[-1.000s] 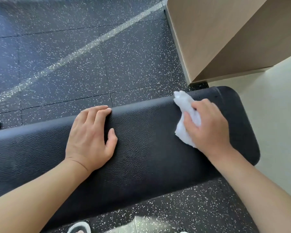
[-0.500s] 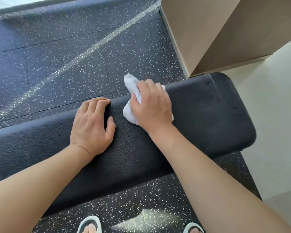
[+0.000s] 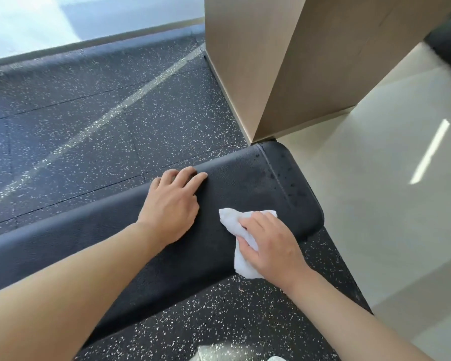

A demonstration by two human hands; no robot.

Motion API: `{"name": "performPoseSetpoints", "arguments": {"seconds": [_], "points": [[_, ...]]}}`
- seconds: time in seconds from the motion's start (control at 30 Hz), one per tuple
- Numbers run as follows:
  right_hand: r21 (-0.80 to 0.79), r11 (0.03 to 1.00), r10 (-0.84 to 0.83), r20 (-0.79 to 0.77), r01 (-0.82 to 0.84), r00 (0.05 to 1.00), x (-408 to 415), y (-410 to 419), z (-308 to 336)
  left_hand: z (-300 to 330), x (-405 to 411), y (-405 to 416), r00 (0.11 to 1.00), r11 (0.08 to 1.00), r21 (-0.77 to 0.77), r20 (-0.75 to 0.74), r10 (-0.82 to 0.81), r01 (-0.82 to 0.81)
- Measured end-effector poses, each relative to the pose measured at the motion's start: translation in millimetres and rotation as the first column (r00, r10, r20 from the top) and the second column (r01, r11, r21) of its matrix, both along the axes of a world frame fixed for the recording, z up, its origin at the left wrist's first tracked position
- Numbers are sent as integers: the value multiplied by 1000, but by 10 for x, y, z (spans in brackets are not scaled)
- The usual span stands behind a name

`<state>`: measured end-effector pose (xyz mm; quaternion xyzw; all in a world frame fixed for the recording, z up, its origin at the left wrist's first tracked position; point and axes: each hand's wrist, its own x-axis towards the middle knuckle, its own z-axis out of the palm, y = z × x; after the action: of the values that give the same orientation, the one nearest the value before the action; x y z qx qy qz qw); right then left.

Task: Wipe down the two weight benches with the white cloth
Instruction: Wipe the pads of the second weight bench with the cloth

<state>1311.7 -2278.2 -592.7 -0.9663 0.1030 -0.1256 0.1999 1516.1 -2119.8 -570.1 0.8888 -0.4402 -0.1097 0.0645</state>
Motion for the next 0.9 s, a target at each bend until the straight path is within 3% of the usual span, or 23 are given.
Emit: {"name": "performPoseSetpoints", "arguments": {"seconds": [0.1,0.27,0.47,0.53,0.63,0.73,0.9], "points": [[-6,1000,5,0,-5,1000,-119,-93,-27,-170,-315,-152,979,973,-104,-2,206,-205],[-59,998,37,33,-35,999,119,-304,-80,-347,-413,-152,958,948,-162,36,284,-274],[-53,936,-347,32,348,937,1380,-720,-63,-349,-426,-207,951,942,-179,69,301,-285],[-68,924,-378,-3,377,926,1798,-723,-91,-376,-400,-207,949,942,-180,89,304,-285],[-56,934,-356,-80,352,931,2077,-691,-107,-402,-413,-206,945,940,-185,103,309,-287],[-23,947,-322,-47,321,946,1862,-559,-76,-414,-414,-198,945,938,-196,106,309,-285],[-48,999,-8,39,10,999,730,-329,-121,-434,-410,-207,942,934,-210,110,318,-291]]}}
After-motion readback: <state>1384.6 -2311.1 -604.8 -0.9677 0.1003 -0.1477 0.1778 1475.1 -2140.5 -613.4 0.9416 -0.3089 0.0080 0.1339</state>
